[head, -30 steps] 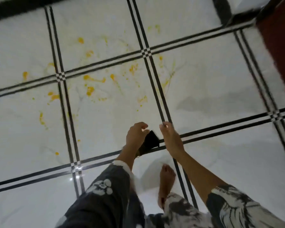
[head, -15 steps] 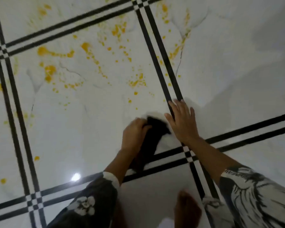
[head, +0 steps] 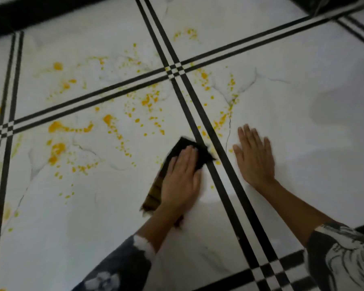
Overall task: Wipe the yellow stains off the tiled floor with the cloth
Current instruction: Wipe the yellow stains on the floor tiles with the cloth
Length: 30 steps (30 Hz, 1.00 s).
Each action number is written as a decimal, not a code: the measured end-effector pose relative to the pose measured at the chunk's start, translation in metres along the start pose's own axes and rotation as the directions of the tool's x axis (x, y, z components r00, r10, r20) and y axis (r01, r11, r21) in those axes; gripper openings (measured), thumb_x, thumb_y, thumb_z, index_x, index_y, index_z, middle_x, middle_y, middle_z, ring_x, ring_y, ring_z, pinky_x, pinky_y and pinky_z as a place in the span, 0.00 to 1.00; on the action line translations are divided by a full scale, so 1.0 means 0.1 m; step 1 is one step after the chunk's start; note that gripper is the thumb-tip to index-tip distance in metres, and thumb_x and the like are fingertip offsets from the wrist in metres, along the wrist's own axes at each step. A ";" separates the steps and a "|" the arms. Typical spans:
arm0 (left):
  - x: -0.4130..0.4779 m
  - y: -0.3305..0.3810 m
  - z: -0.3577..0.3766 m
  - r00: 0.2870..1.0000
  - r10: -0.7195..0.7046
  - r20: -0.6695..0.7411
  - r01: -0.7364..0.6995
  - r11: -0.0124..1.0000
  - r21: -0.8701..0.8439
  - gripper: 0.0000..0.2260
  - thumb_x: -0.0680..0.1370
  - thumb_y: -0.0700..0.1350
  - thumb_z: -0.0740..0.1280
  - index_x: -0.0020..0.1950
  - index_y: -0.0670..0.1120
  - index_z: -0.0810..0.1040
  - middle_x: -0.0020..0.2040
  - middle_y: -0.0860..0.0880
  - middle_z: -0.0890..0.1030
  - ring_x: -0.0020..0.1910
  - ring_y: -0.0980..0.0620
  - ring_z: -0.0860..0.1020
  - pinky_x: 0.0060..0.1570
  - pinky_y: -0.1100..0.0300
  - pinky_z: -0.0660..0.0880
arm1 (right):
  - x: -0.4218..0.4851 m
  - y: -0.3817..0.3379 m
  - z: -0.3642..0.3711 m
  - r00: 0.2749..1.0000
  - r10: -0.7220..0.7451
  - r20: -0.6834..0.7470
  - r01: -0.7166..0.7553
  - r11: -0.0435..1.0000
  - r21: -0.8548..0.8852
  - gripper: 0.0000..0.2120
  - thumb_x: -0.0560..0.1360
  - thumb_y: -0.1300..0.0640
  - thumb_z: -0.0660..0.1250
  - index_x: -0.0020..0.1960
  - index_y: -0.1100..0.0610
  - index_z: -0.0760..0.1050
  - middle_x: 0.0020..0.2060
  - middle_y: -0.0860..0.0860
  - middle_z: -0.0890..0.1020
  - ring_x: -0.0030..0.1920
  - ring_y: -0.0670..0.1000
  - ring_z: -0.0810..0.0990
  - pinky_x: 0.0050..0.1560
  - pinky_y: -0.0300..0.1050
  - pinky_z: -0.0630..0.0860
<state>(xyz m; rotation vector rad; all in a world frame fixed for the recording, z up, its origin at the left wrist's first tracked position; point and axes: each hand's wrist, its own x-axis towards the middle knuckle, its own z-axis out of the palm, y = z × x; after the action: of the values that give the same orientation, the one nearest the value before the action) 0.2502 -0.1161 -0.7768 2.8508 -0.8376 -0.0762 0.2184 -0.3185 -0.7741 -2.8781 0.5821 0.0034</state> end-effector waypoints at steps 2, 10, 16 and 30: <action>0.01 -0.43 -0.05 0.973 -0.215 -0.081 0.220 0.974 0.053 0.25 0.79 0.53 0.48 0.74 0.44 0.61 0.74 0.40 0.64 0.73 0.42 0.64 0.71 0.46 0.57 | 0.01 0.00 0.00 1.000 -0.007 -0.002 0.007 1.000 -0.022 0.33 0.75 0.43 0.35 0.76 0.56 0.50 0.76 0.52 0.55 0.76 0.53 0.53 0.74 0.53 0.47; 0.99 0.22 -0.08 0.987 -0.153 0.057 0.156 0.987 -0.039 0.26 0.81 0.55 0.43 0.77 0.47 0.46 0.78 0.47 0.49 0.77 0.49 0.46 0.75 0.51 0.42 | 0.00 0.03 0.04 0.999 -0.003 -0.038 0.003 1.000 0.001 0.29 0.78 0.45 0.39 0.76 0.56 0.53 0.75 0.52 0.58 0.75 0.53 0.56 0.73 0.54 0.50; 0.18 -0.33 -0.12 0.997 -0.072 -0.005 0.072 0.997 0.010 0.26 0.80 0.54 0.45 0.76 0.45 0.56 0.76 0.46 0.59 0.75 0.48 0.58 0.73 0.53 0.48 | 0.04 -0.03 0.03 0.999 0.012 -0.031 -0.012 1.000 -0.006 0.31 0.76 0.44 0.36 0.76 0.55 0.50 0.76 0.51 0.55 0.76 0.52 0.54 0.74 0.53 0.47; 0.14 -0.16 -0.18 0.988 0.120 0.093 -0.111 0.989 -0.094 0.26 0.78 0.55 0.40 0.75 0.50 0.51 0.76 0.51 0.54 0.77 0.50 0.52 0.73 0.57 0.41 | -0.09 0.57 -0.16 0.981 0.166 -0.103 -0.162 0.986 0.050 0.31 0.76 0.45 0.39 0.75 0.56 0.55 0.75 0.54 0.59 0.75 0.55 0.57 0.73 0.55 0.49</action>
<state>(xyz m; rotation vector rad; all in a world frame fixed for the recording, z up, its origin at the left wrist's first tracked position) 0.2726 -0.1076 -0.7615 2.7286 -0.9913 -0.2353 0.1873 -0.3694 -0.7690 -2.7951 0.8281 -0.1370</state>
